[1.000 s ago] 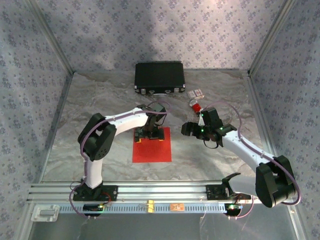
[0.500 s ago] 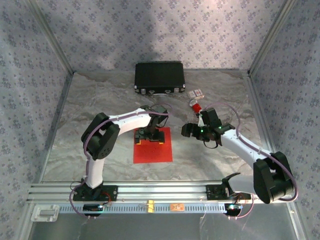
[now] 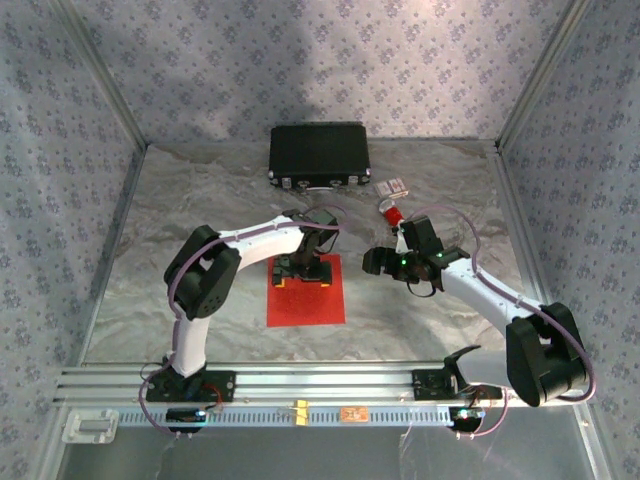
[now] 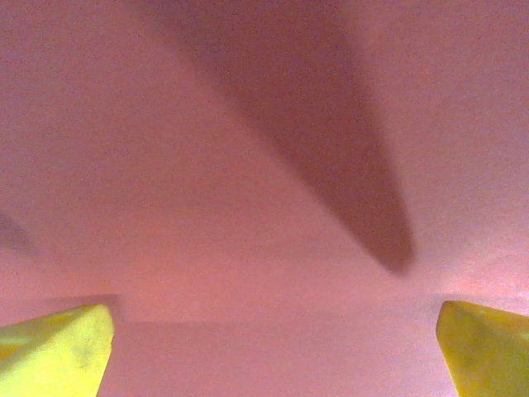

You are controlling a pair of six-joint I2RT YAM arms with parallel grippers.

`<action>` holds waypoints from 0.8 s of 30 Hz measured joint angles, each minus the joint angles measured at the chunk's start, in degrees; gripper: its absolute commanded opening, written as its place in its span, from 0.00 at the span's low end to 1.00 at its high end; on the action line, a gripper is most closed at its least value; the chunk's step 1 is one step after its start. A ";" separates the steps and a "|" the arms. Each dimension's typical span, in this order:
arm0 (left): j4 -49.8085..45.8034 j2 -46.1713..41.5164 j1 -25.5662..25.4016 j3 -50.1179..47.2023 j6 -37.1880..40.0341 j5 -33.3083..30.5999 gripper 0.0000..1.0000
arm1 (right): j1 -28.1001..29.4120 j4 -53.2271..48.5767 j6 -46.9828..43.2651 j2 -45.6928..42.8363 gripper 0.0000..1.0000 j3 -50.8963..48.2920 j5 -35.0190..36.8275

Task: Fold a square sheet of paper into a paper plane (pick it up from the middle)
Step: First fold the square sheet of paper in half at the center of the table.

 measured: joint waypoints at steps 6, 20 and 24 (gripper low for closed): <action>1.57 0.04 0.02 -1.27 -0.61 0.85 1.00 | 0.00 -0.39 -0.04 0.00 0.85 0.00 0.02; 2.95 -0.74 0.02 -2.64 -0.61 0.68 0.96 | 0.00 -1.25 -0.02 0.00 0.85 0.11 0.02; 3.06 -0.83 0.02 -2.78 -0.61 0.68 0.93 | 0.00 -1.27 -0.02 0.00 0.85 0.13 0.02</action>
